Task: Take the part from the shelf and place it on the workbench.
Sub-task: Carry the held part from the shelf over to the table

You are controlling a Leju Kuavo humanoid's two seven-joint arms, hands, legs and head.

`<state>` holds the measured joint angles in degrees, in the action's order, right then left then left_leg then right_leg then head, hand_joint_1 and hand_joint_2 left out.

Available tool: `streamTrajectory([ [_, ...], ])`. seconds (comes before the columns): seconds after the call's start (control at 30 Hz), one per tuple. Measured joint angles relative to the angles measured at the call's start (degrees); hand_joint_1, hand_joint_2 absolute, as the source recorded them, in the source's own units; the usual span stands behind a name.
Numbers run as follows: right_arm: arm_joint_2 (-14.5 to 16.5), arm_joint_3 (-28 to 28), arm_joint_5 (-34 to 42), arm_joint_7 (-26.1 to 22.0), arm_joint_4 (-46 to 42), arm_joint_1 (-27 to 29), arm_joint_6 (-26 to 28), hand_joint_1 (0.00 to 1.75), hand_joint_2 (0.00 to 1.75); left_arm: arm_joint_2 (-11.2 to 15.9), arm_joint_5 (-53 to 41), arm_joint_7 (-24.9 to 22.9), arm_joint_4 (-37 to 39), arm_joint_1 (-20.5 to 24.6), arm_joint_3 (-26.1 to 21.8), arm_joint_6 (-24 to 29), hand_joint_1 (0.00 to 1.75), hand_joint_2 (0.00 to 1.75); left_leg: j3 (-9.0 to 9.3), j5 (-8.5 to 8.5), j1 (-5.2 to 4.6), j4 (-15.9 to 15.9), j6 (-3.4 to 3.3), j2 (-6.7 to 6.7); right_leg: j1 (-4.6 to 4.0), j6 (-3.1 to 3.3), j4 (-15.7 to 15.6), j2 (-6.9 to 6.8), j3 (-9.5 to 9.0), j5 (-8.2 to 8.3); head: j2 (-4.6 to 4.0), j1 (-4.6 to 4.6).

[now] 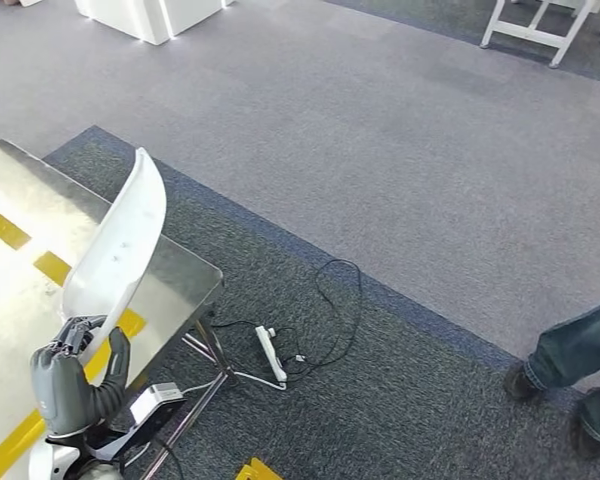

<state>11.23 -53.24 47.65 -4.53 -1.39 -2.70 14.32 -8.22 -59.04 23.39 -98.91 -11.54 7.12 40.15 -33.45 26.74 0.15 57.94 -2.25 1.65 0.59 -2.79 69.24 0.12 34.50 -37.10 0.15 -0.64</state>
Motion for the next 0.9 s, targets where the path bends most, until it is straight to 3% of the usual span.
streamTrajectory([
  [0.07, -0.01, -0.03, 0.01, -0.05, -0.02, -0.06, 0.04, 0.00, 0.00, 0.00, -0.01, -0.16, 0.01, -0.05, 0.02, -0.01, 1.75, 1.75, -0.05, 0.17, 0.11, 0.44, 0.43, 2.85, 0.44, -0.09, -5.33, 2.87, -1.53, 4.10, 0.00, -0.03],
  [0.1, -0.01, -0.04, 0.02, 0.03, -0.03, -0.07, 0.07, 0.00, 0.00, -0.01, -0.03, -0.25, 0.01, -0.06, 0.05, -0.01, 1.75, 1.75, -0.26, 0.21, 0.15, 0.72, 0.78, 4.23, 0.66, 0.03, -9.63, 4.27, -3.33, 6.37, 0.00, -0.03],
  [0.13, 0.00, -0.05, 0.02, 0.07, -0.03, -0.04, 0.08, 0.00, 0.00, -0.01, -0.03, -0.25, 0.01, -0.06, 0.06, -0.02, 1.75, 1.75, -0.61, 0.13, 0.17, 0.87, 1.15, 4.89, 0.74, 0.20, -10.94, 5.13, -3.97, 6.35, 0.00, -0.04],
  [0.2, 0.04, -0.07, 0.03, 0.12, -0.04, -0.08, 0.09, 0.00, 0.00, 0.02, -0.04, -0.28, 0.01, -0.21, 0.06, -0.02, 1.75, 1.75, -1.12, -0.18, 0.28, 0.89, 1.85, 6.18, 0.71, 0.79, -11.39, 4.34, -4.45, 6.15, 0.00, -0.01],
  [0.23, 0.08, -0.08, 0.03, 0.12, -0.07, -0.10, 0.09, 0.00, 0.00, 0.03, -0.04, -0.33, 0.00, -0.31, 0.04, -0.01, 1.75, 1.75, -1.30, -0.05, 0.24, 1.13, 2.16, 5.90, 0.74, 1.12, -11.57, 3.62, -4.60, 6.25, -0.01, 0.06],
  [0.3, 0.17, -0.09, 0.04, 0.12, -0.11, -0.03, 0.11, 0.00, 0.00, 0.04, -0.04, -0.48, -0.01, -0.25, 0.03, 0.01, 1.75, 1.75, -2.68, 1.80, 0.05, 4.23, 2.66, 3.14, 0.85, 1.88, -11.96, 1.79, -5.06, 6.34, -0.01, 0.54],
  [0.37, 0.17, -0.09, 0.09, 0.12, -0.11, 0.16, 0.14, 0.00, 0.00, 0.04, -0.07, -0.60, -0.01, -0.13, 0.04, 0.01, 1.75, 1.75, -6.00, 5.22, 0.06, 11.39, 3.03, -0.17, 0.61, 2.41, -12.04, -0.13, -5.37, 6.13, -0.01, 0.98],
  [0.43, 0.16, -0.09, 0.14, 0.12, -0.11, 0.25, 0.16, 0.00, 0.00, 0.05, -0.10, -0.66, 0.01, -0.25, 0.03, -0.01, 1.75, 1.75, -8.67, 6.81, 0.19, 16.94, 3.18, -1.05, 0.43, 2.56, -12.03, -1.99, -5.59, 5.81, -0.02, 1.01],
  [0.47, 0.16, -0.09, 0.16, 0.12, -0.11, 0.27, 0.17, 0.00, 0.00, 0.06, -0.12, -0.69, 0.01, -0.32, 0.01, -0.02, 1.75, 1.75, -8.57, 5.97, 0.21, 16.77, 3.13, -1.17, 0.37, 2.54, -12.02, -2.84, -5.79, 5.61, -0.01, 1.01],
  [0.5, 0.17, -0.10, 0.17, 0.12, -0.11, 0.27, 0.18, 0.00, 0.00, 0.07, -0.14, -0.73, 0.01, -0.37, -0.01, -0.02, 1.75, 1.75, -7.38, 4.17, 0.19, 14.43, 2.97, -1.43, 0.33, 2.48, -12.02, -3.63, -6.09, 5.36, -0.02, 1.02],
  [0.57, 0.18, -0.12, 0.17, 0.13, -0.11, 0.29, 0.19, 0.00, 0.00, 0.09, -0.22, -0.76, 0.01, -0.34, -0.02, -0.02, 1.75, 1.75, -3.46, 0.53, -0.26, 6.95, 2.31, -3.77, 0.17, 2.21, -12.06, -4.96, -6.66, 4.79, -0.02, 1.01],
  [0.63, 0.18, -0.15, 0.19, 0.15, -0.11, 0.30, 0.19, 0.00, 0.00, 0.09, -0.31, -0.75, -0.01, -0.19, -0.01, -0.02, 1.75, 1.75, -1.19, -0.13, -0.94, 2.29, 1.61, -6.28, -0.18, 1.78, -12.07, -6.17, -6.86, 4.24, -0.02, 1.03],
  [0.67, 0.18, -0.18, 0.19, 0.17, -0.11, 0.28, 0.19, 0.00, 0.00, 0.10, -0.34, -0.75, -0.01, -0.18, -0.02, -0.02, 1.75, 1.75, -1.04, 0.33, -1.20, 1.79, 1.42, -6.59, -0.34, 1.56, -12.15, -6.85, -6.98, 4.06, -0.02, 1.00],
  [0.73, 0.17, -0.25, 0.21, 0.23, -0.11, 0.17, 0.19, 0.00, 0.00, 0.13, -0.38, -0.75, -0.01, -0.36, -0.04, -0.02, 1.75, 1.75, -1.16, 0.34, -1.05, 1.30, 1.07, -5.19, -0.43, 1.09, -12.21, -7.76, -7.52, 3.58, -0.01, 0.92],
  [0.8, 0.17, -0.34, 0.22, 0.27, -0.11, 0.11, 0.19, 0.00, 0.00, 0.13, -0.40, -0.77, -0.01, -0.31, -0.04, 0.00, 1.75, 1.75, -1.13, 0.15, -0.64, 0.96, 0.67, -3.70, -0.26, 0.53, -9.93, -5.30, -6.58, 1.92, -0.01, 0.74],
  [0.87, 0.15, -0.39, 0.22, 0.22, -0.11, 0.19, 0.19, 0.00, 0.00, 0.12, -0.44, -0.81, -0.01, -0.11, 0.02, 0.01, 1.75, 1.75, -1.09, 0.13, -0.40, 0.89, 0.29, -2.31, -0.08, 0.23, -2.96, -1.72, -2.90, -1.12, -0.01, 0.39],
  [0.9, 0.13, -0.39, 0.23, 0.13, -0.11, 0.18, 0.19, 0.00, 0.00, 0.12, -0.45, -0.83, 0.00, -0.09, 0.05, 0.01, 1.75, 1.75, -1.07, 0.16, -0.37, 0.90, 0.14, -1.58, -0.05, 0.16, 0.89, -0.95, -0.66, -2.27, -0.01, 0.25],
])
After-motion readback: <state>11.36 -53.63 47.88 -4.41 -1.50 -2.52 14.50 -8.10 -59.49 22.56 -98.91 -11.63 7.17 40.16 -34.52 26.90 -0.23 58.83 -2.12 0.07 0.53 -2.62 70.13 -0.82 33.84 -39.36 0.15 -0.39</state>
